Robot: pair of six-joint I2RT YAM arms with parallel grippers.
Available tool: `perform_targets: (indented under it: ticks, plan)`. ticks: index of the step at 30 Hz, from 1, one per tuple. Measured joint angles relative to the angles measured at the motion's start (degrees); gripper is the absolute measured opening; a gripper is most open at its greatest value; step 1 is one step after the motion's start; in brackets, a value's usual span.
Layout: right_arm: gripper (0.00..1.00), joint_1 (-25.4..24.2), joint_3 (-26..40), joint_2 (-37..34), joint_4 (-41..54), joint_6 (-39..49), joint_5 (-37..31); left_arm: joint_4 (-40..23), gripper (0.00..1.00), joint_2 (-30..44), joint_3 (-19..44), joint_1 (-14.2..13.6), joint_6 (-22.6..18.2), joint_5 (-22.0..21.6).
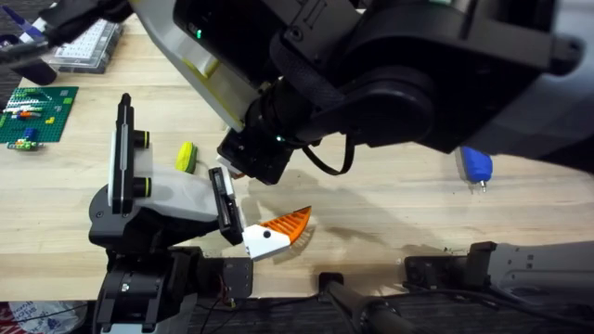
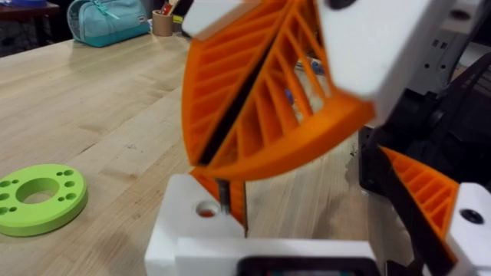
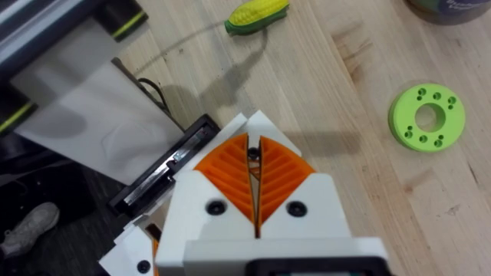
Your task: Pick up the gripper from the table and insert it into the empty holder that is missing its gripper. Then pick up a screw, insert it into the mounting hole, and use the screwdriver to tighten it. Finally, clean up the table by picking up the vegetable and placing it into the bucket.
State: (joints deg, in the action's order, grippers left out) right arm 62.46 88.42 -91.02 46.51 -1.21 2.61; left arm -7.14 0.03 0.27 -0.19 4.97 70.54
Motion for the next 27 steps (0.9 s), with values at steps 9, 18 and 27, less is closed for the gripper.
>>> perform_targets:
  ticks: [9, 18, 27]
  plan:
    - [0.011, 0.00, 0.00, -0.01, 0.04, -0.04, 0.07, -0.13, 0.985, 0.00, 0.00, 0.00, 0.04, 0.03]
    - [0.011, 0.00, -0.02, 4.13, 0.43, -0.04, 0.05, -0.11, 0.986, 0.00, 0.00, 0.00, 0.02, 0.03]
    - [0.011, 0.00, -0.02, 7.36, 0.43, -0.04, 0.05, -0.11, 0.986, 0.00, 0.00, 0.00, 0.02, 0.03]
